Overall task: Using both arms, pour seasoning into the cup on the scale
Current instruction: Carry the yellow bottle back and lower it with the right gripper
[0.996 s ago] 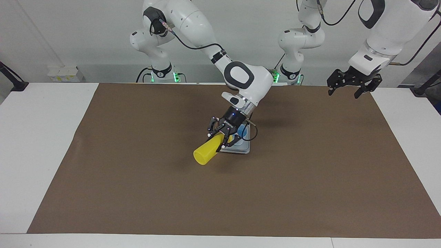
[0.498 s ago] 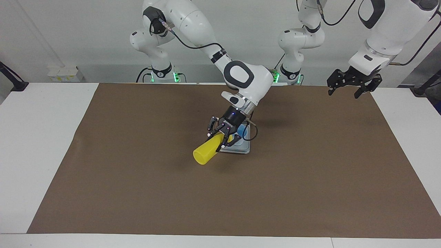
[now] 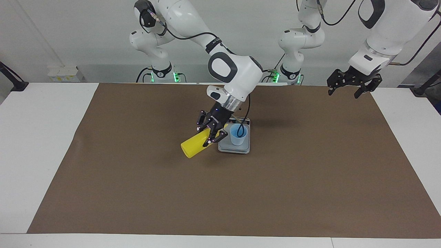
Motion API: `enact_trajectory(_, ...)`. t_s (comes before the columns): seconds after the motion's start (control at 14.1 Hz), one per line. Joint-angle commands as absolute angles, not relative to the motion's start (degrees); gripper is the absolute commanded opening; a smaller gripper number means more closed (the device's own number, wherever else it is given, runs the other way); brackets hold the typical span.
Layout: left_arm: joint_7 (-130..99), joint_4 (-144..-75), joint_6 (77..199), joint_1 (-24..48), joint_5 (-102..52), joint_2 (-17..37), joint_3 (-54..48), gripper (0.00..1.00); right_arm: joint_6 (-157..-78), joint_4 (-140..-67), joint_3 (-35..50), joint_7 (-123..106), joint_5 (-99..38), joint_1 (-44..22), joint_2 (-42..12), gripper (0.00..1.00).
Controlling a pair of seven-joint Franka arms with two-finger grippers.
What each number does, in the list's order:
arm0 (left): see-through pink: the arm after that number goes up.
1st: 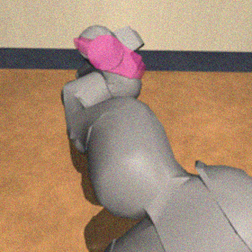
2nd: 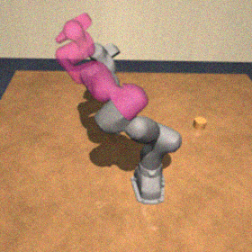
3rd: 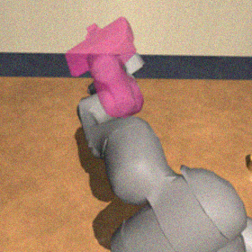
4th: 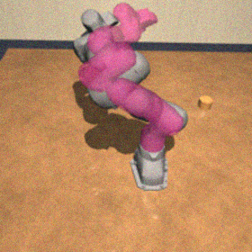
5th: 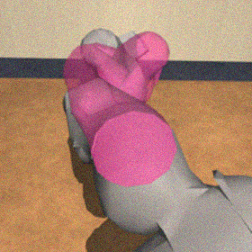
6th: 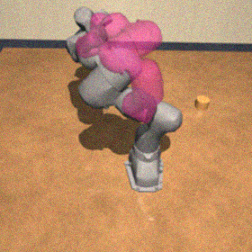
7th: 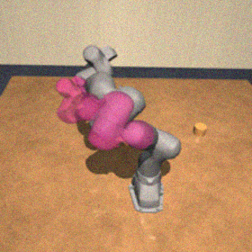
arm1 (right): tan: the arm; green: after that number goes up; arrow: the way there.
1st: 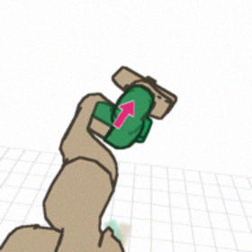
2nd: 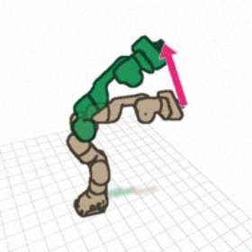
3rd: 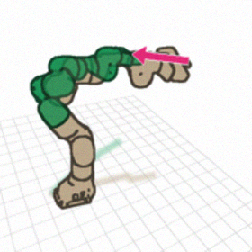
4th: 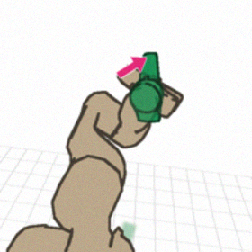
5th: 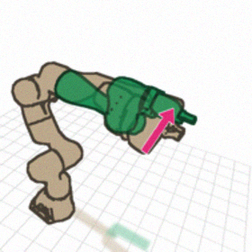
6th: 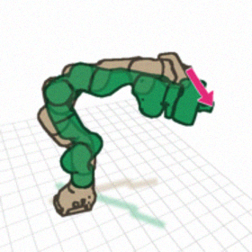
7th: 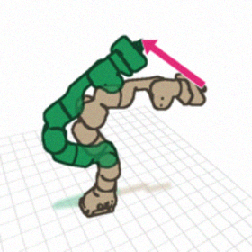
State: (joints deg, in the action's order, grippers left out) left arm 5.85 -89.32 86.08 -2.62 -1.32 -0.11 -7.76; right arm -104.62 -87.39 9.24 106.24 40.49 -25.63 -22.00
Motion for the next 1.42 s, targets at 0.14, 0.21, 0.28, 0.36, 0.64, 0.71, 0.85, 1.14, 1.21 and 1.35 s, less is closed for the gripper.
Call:
enact_trajectory(0.14, 5.8, -90.62, 85.78, -3.34, -2.02, -1.41, -8.0, 1.0, -107.06, -93.51, 9.76, 106.61, 25.27, -17.42, -14.86, 0.0)
enact_trajectory(0.21, 5.8, -90.62, 85.78, -3.34, -2.02, -1.41, -8.0, 1.0, -106.88, -94.21, 9.76, 106.09, 21.4, -15.31, -13.98, 0.0)
enact_trajectory(0.28, 5.8, -90.62, 85.78, -3.34, -2.02, -1.41, -8.0, 1.0, -106.96, -95.44, 9.76, 105.65, 18.49, -13.38, -13.1, 0.0)
enact_trajectory(0.36, 5.8, -90.62, 85.78, -3.34, -2.02, -1.41, -8.0, 1.0, -106.88, -95.97, 9.76, 104.17, 15.85, -11.53, -12.75, 0.0)
enact_trajectory(0.64, 5.8, -90.62, 85.78, -3.34, -2.02, -1.41, -8.0, 1.0, -106.53, -96.24, 9.76, 95.74, 2.32, -4.06, -12.74, 0.0)
enact_trajectory(0.71, 5.8, -90.62, 85.78, -3.34, -2.02, -1.41, -8.0, 1.0, -106.52, -96.85, 9.76, 92.93, -0.93, -1.87, -12.74, 0.0)
enact_trajectory(0.85, 5.8, -90.62, 85.78, -3.34, -2.02, -1.41, -8.0, 1.0, -106.61, -98.52, 9.76, 85.64, -9.1, 3.31, -12.48, 0.0)
enact_trajectory(1.14, 5.8, -90.62, 85.78, -3.34, -2.02, -1.41, -8.0, 1.0, -107.14, -104.14, 9.76, 73.69, -20.63, 11.41, -10.9, 0.0)
enact_trajectory(1.21, 5.8, -90.62, 85.78, -3.34, -2.02, -1.41, -8.0, 1.0, -106.7, -105.11, 9.76, 69.82, -24.83, 13.77, -11.16, 0.0)
enact_trajectory(1.35, 5.8, -90.62, 85.78, -3.34, -2.02, -1.41, -8.0, 1.0, -106.61, -108.35, 9.76, 61.56, -29.08, 16.95, -11.16, 0.0)
